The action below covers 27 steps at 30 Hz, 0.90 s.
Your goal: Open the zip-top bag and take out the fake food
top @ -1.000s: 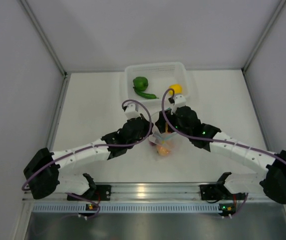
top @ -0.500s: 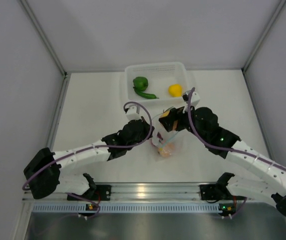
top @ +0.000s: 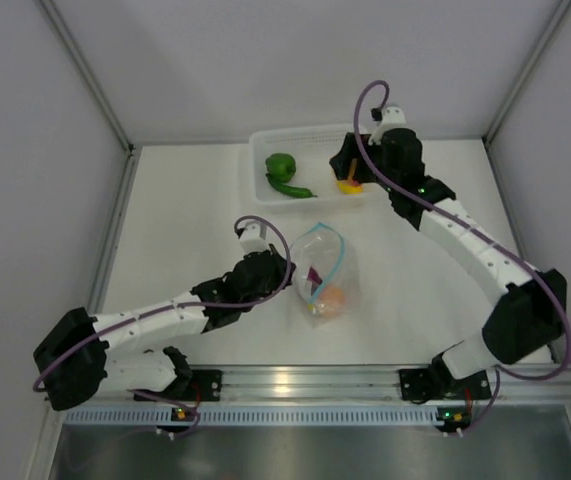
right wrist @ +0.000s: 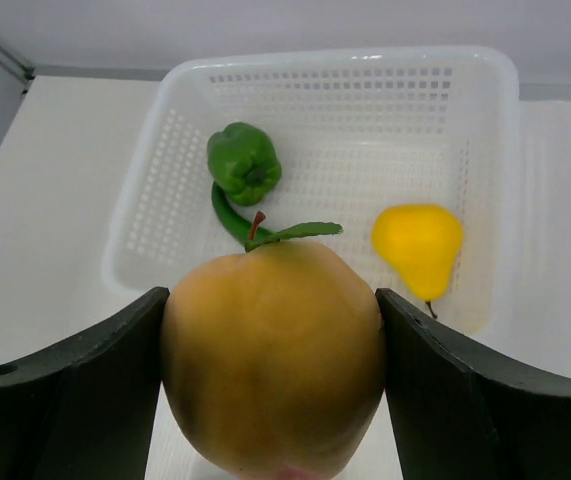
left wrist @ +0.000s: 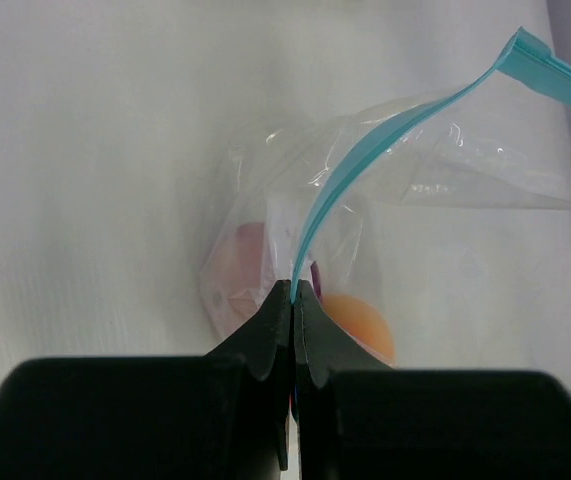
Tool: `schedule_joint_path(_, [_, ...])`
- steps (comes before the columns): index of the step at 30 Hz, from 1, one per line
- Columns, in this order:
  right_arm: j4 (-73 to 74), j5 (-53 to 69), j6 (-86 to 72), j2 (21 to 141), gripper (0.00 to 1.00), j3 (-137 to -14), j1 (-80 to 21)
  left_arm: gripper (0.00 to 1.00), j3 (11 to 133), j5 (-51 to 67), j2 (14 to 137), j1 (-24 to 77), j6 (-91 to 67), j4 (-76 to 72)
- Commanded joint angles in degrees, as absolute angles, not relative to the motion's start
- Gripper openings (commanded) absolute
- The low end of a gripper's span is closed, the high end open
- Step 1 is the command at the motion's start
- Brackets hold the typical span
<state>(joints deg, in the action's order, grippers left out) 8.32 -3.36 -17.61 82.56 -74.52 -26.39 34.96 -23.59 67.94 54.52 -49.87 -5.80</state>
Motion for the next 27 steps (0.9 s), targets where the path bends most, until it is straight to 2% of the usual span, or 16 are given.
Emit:
schedule_joint_path(1, [11.9, -6.1, -14.0, 94.1, 0.47, -84.9, -25.5, 0.00, 33.8, -23.6, 64.6, 54.3, -50.6, -7.5])
schedule_joint_path(10, [14.8, -7.2, -8.4, 117.9, 0.55, -106.7, -24.9, 0.00, 33.9, -21.7, 60.9, 54.1, -49.5, -7.5])
schedule_joint_path(13, [16.3, -7.6, -7.6, 122.1, 0.68, -111.4, -24.9, 0.00, 33.9, -21.3, 60.1, 54.1, -49.0, -7.2])
schedule_joint_path(14, [16.8, -7.7, -7.3, 122.9, 0.90, -112.6, -24.9, 0.00, 33.8, -21.4, 59.9, 54.2, -49.0, -6.9])
schedule_joint_path(15, [18.2, -7.6, -7.0, 123.4, 0.99, -114.4, -24.8, 0.00, 33.8, -21.4, 59.7, 54.1, -48.8, -6.9])
schedule_joint_path(21, [19.3, -9.8, -5.3, 120.1, 0.99, -113.8, -24.9, 0.00, 34.0, -20.5, 58.7, 54.1, -48.5, -6.3])
schedule_joint_path(24, [19.3, -10.5, -7.0, 112.9, 0.99, -110.4, -24.9, 0.00, 34.8, -19.3, 58.8, 54.1, -48.6, -6.3])
schedule_joint_path(27, [19.2, -0.5, -9.1, 105.1, 0.99, -104.8, -24.4, 0.00, 35.6, -18.8, 58.7, 54.1, -48.9, -6.3])
